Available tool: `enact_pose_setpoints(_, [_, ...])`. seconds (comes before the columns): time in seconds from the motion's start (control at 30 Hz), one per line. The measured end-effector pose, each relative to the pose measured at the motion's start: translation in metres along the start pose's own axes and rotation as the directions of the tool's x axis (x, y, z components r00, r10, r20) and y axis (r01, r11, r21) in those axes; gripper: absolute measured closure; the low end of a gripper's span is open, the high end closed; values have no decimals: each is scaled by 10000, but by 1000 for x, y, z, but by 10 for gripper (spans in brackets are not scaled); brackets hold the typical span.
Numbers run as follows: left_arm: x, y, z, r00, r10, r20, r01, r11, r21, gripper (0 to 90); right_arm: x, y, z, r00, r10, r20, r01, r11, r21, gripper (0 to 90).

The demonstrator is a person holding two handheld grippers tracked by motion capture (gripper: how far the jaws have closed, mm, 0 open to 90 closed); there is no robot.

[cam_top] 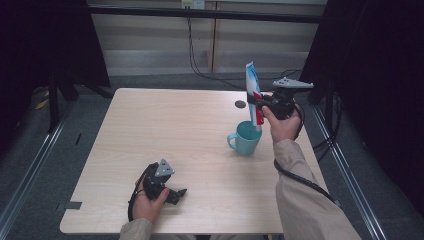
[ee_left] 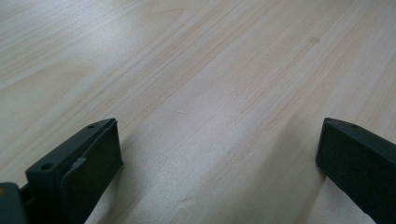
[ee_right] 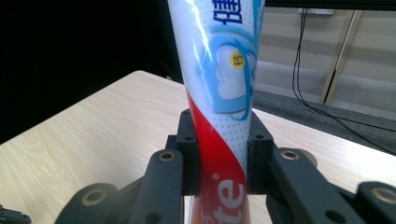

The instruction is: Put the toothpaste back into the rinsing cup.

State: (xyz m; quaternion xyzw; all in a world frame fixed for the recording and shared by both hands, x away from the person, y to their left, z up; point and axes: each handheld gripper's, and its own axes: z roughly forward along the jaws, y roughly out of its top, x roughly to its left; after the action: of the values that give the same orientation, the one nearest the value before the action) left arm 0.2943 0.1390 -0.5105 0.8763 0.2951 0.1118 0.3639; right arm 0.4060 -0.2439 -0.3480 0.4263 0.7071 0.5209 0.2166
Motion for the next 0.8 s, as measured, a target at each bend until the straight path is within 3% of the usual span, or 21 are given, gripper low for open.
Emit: enact_pose_setpoints(0.8, [0, 0, 0, 10000, 26, -8, -26, 10000, 13, 0, 0, -24, 18, 9998, 158, -152, -161, 9996, -213, 727])
